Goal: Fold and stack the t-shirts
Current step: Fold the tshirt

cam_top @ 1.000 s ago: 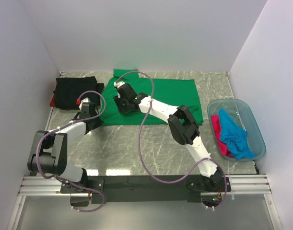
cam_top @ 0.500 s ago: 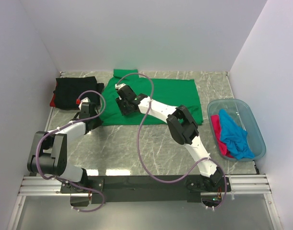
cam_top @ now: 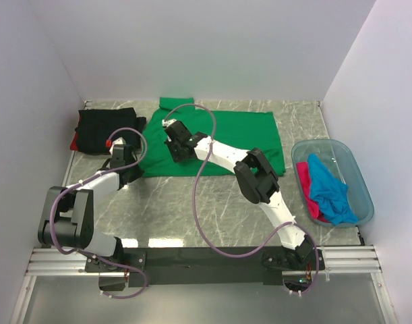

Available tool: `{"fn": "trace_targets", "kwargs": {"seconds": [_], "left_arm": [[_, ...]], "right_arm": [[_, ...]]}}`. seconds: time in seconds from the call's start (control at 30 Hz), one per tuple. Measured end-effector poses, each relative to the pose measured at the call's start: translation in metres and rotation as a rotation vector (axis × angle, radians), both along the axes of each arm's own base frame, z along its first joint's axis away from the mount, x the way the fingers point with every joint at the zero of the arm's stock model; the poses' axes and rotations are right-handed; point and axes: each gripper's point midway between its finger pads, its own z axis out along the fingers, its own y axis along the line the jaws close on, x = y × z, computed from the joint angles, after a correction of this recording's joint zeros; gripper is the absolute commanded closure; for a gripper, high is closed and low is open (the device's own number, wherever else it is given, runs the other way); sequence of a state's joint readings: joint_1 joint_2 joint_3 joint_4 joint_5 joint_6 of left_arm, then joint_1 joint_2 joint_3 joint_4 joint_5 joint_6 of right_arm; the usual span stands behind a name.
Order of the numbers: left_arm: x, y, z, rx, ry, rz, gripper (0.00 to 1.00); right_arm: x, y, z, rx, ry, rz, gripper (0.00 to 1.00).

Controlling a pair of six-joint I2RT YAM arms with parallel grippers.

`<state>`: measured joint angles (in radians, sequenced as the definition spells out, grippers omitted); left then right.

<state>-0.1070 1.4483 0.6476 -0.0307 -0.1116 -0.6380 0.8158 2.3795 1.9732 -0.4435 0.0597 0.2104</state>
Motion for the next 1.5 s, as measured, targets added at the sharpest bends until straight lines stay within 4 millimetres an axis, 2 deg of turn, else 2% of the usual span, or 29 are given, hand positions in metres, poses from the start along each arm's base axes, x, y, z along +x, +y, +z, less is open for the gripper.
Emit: {"fn": "trace_targets", "kwargs": {"seconds": [0.1,0.3,0.47,0.63,0.77,0.8,0.87,0.9,0.93,1.0,1.1,1.2,1.33,1.4,1.5], "left_arm": [[-0.001,0.001,-0.001,-0.001,0.004,0.001,0.99],[-0.002,0.001,-0.002,-0.005,0.006,0.000,0.99],[-0.002,0.001,-0.002,-0.008,0.006,-0.002,0.99],[-0.002,0.001,-0.002,-0.010,0.007,-0.007,0.99],[-0.002,0.001,-0.002,-0.009,0.007,-0.008,0.99],[-0.002,0.001,-0.002,-0.009,0.007,-0.008,0.99],[-0.002,0.001,-0.002,-0.012,0.007,-0.010,0.99],[-0.002,0.001,-0.002,-0.014,0.007,-0.011,0.99],[-0.002,0.001,-0.002,-0.014,0.008,-0.012,0.99],[-0.002,0.001,-0.002,-0.014,0.008,-0.012,1.00],[-0.002,0.001,-0.002,-0.014,0.008,-0.012,0.99],[-0.002,0.001,-0.002,-0.014,0.008,-0.012,0.99],[-0.002,0.000,-0.002,-0.017,0.008,-0.013,1.00],[-0.002,0.000,-0.002,-0.018,0.008,-0.013,0.99],[-0.002,0.000,-0.002,-0.021,0.008,-0.013,0.99]], "right_arm": [[-0.001,0.000,-0.001,0.000,0.007,0.005,1.00],[-0.003,0.001,-0.002,0.007,0.017,0.001,1.00],[0.004,-0.004,0.000,0.025,0.026,-0.036,1.00],[0.036,-0.020,0.020,0.067,0.000,-0.115,1.00],[0.074,-0.047,0.036,0.098,-0.042,-0.201,1.00],[0.081,-0.055,0.038,0.101,-0.045,-0.220,0.98],[0.092,-0.068,0.041,0.108,-0.049,-0.255,0.82],[0.098,-0.074,0.044,0.114,-0.052,-0.275,0.62],[0.104,-0.081,0.047,0.115,-0.059,-0.294,0.54],[0.114,-0.089,0.055,0.120,-0.081,-0.316,0.43],[0.122,-0.098,0.061,0.124,-0.109,-0.341,0.38],[0.104,-0.117,0.051,0.083,-0.092,-0.358,0.37],[0.060,-0.158,0.041,-0.004,-0.055,-0.392,0.37],[0.034,-0.181,0.048,-0.030,-0.050,-0.419,0.37],[0.008,-0.214,0.059,-0.051,-0.067,-0.487,0.36]]}}
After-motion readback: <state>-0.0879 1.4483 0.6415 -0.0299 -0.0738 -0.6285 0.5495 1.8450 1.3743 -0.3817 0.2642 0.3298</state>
